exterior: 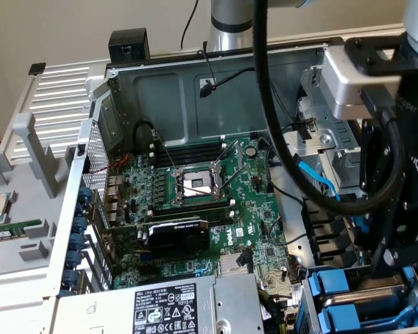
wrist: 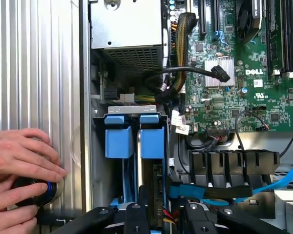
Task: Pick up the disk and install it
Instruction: 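Insert the first disk wire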
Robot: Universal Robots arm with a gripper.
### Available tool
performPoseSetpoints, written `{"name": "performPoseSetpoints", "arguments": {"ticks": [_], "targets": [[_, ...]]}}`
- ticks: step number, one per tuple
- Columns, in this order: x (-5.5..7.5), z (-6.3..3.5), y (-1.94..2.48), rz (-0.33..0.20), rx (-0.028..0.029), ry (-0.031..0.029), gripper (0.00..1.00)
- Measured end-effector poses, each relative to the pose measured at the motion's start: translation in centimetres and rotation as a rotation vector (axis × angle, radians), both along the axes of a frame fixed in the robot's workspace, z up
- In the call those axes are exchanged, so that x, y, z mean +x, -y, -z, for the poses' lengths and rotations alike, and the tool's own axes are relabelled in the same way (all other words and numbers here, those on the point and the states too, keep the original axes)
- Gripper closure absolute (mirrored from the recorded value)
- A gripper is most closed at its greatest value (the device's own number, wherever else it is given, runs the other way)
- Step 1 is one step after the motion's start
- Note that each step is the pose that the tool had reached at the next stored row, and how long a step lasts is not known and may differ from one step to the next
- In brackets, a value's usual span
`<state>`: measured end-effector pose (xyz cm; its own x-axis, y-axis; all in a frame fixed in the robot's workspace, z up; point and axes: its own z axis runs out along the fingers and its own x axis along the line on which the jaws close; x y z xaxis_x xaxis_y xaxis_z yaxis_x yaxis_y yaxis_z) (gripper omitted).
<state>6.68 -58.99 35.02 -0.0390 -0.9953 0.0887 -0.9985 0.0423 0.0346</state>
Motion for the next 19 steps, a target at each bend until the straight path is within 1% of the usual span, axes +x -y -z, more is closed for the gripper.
{"name": "performPoseSetpoints", "arguments": {"ticks": [6, 8, 15, 19], "targets": [[0.0, -2.36, 0.0, 0.0, -0.0001, 0.0, 0.67], [0.0, -2.96, 0.0, 0.0, 0.0, 0.0, 0.67], [0.0, -4.02, 0.0, 0.001, 0.0001, 0.0001, 0.67], [0.0, -5.02, -0.06, 0.002, 0.0, 0.0, 0.67]]}}
